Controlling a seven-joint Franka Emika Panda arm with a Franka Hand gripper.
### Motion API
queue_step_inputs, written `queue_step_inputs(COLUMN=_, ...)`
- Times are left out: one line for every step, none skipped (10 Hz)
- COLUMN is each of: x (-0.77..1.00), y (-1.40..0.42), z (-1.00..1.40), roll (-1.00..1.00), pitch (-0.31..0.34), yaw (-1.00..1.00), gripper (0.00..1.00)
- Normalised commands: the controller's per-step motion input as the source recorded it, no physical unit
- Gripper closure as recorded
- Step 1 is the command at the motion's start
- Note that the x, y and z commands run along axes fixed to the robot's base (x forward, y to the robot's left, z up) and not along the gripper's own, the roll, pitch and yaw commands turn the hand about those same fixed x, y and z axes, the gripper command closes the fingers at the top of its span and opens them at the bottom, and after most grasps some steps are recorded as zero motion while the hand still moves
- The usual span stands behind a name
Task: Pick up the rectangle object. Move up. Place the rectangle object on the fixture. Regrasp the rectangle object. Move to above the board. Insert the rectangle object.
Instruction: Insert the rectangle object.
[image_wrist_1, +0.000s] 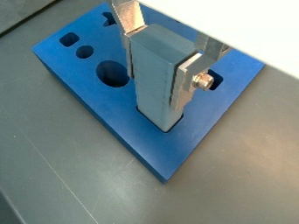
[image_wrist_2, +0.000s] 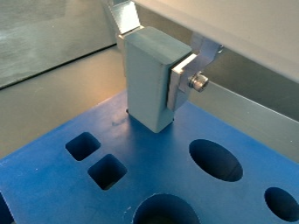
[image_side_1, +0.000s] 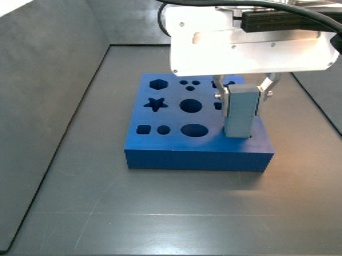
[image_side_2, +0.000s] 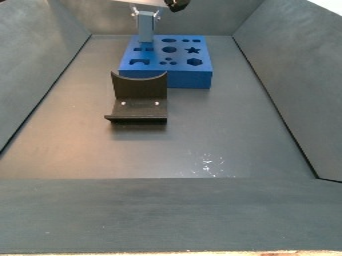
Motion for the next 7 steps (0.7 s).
queue_step_inputs(x=0.07, y=0.00, z=-0.59, roll=-0.39, pitch=0.054, yaw=-0.15, gripper=1.00)
queue_step_inputs(x=0.13, y=0.00, z=-0.51, roll=-0.31, pitch=0.137, yaw=-0.16, gripper=1.00)
queue_step_inputs(x=0.11, y=0.00, z=-0.38, roll=-0.24, pitch=0.157, yaw=-0.16, gripper=1.00)
queue_step_inputs(x=0.07, y=0.00, z=-0.35, roll=-0.23, pitch=0.109, yaw=-0.15, gripper=1.00)
queue_step_inputs(x=0.10, y=0.00, z=-0.08, roll=-0.18, pitch=0.051, yaw=-0.05, gripper=1.00)
queue_step_inputs(x=0.00, y=0.00, z=0.00, roll=-0.02, pitch=0.011, yaw=0.00, gripper=1.00)
queue_step_inputs(x=0.00, y=0.00, z=0.00, roll=0.00, pitch=0.000, yaw=0.00, gripper=1.00)
